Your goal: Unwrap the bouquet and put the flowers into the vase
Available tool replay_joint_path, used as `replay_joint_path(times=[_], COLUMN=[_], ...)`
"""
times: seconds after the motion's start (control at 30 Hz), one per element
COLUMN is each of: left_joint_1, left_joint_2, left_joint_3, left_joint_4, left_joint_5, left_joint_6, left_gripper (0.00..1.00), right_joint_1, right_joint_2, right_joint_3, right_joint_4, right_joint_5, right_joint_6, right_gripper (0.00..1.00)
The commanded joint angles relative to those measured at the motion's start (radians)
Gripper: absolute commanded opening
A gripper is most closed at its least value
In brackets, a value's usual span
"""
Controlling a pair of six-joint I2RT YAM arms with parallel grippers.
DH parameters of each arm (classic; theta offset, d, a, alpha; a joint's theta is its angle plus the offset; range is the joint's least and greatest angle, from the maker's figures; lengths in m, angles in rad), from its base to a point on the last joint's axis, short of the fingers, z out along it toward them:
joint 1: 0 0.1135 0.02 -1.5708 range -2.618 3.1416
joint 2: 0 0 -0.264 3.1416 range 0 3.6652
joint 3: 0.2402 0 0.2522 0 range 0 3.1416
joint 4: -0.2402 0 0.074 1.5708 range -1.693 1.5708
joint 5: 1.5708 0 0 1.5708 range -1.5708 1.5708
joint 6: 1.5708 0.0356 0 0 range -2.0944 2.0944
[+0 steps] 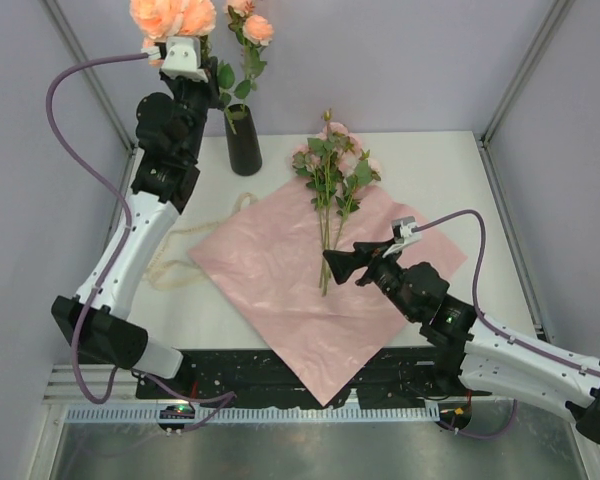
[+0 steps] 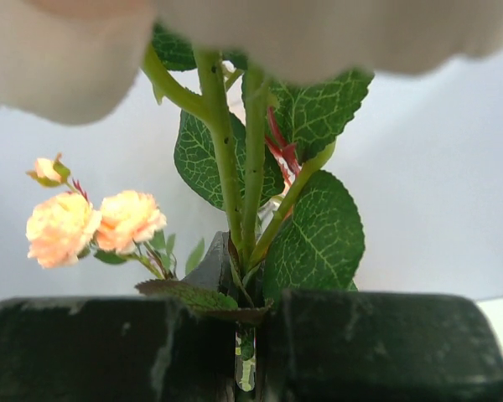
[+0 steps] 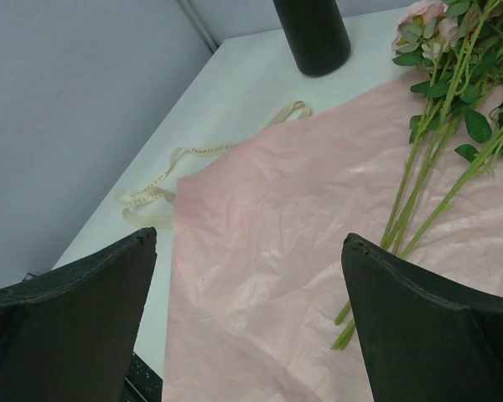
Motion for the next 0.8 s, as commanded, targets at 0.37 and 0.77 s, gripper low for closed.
replay_joint_path(times=[0.37,0.77], left_joint_1=[0.121,0.153], left_joint_2=[0.309,0.569], left_joint_3=[0.233,0.326], left_joint_4=[0.289,0.247], left_joint_5=[0.113,0.166], left_joint_6=[-0.020,-0.109], left_gripper=[0.00,0.32], right_joint_1=[0.002,0.002], right_joint_2=[0.079,0.122], right_joint_3=[0.020,0.054], right_joint_4=[0.062,0.027], right_joint_5=[0.026,0.041], right_joint_6=[0.011,0.005], right_gripper=[0.95,0.96])
